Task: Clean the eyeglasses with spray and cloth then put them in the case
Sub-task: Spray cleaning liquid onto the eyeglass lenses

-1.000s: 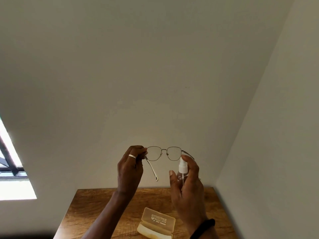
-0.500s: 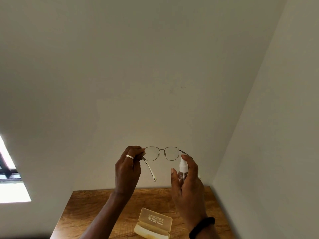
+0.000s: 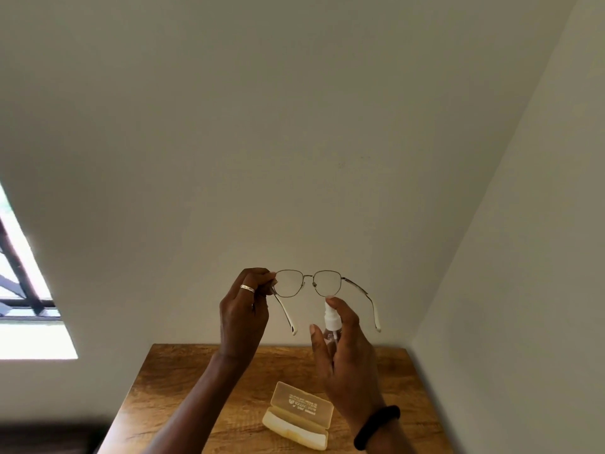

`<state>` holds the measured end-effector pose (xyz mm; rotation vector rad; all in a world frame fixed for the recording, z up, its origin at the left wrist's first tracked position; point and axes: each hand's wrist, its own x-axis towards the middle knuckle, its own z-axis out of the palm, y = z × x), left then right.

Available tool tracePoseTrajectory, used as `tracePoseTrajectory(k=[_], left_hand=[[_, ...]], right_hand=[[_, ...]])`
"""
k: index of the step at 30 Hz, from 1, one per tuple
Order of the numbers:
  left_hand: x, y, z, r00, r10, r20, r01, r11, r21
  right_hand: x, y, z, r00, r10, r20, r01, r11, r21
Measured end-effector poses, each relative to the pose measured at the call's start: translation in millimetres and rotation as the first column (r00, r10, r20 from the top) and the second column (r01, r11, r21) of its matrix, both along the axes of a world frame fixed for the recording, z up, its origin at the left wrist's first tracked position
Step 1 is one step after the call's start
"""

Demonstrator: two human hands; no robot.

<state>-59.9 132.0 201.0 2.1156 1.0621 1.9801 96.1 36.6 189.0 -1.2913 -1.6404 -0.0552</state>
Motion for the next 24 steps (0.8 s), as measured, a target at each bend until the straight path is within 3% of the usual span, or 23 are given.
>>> tracePoseTrajectory(k=[9,16,24], left_hand=[[-44.9,-4.8,-17.3,0.998,0.070,0.006,-0.070,0.996,-0.062],[-86.9,-22.6,-40.1,0.992,0.123,0.019,-0.119,0.984,-0.136],[-131.9,-39.4,-61.3,0.984,0.177,0.028,-0.169,0.969,-0.183]], right_hand=[[-49.6,22.7,-41.5,0.957,0.243,-0.156,-0.270,0.944,-0.187],[-96.5,46.4,-95.6,0.907,0.310,-0.285,-0.404,0.830,-0.384],[-141.0,62.5,-167.7,0.910,0.272,-0.313,-0.406,0.738,-0.539]])
